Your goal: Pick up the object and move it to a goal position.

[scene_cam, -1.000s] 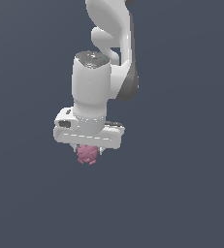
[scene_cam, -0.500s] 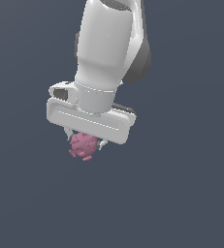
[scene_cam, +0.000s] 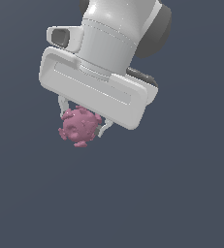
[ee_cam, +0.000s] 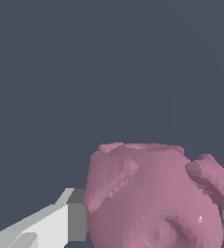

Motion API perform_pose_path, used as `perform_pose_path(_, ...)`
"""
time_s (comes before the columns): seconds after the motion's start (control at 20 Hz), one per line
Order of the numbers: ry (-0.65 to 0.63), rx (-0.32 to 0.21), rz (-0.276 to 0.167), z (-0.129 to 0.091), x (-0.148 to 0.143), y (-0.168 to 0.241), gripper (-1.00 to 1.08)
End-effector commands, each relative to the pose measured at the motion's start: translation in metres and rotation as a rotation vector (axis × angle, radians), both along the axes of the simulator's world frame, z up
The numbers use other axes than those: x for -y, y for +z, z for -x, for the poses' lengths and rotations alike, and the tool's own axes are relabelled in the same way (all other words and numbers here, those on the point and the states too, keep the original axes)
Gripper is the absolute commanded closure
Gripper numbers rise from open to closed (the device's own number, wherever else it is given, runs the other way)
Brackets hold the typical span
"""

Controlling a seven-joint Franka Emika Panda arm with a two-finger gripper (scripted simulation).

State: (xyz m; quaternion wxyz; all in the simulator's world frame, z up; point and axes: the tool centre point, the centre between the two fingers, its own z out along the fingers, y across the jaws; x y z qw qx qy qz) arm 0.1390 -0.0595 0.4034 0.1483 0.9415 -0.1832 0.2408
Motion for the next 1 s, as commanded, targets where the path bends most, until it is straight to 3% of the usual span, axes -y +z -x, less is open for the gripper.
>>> perform_pose_path(0.0, -0.041, 0.031, 0.015, -0.001, -0.003, 0.022, 1.08)
perform_pose_path(0.5, -0.144, 0.109, 0.056, -0.002, -0.014, 0.082, 1.08)
perform_pose_path(0.95, -0.156, 0.117, 0.062, -0.003, -0.016, 0.089, 1.08)
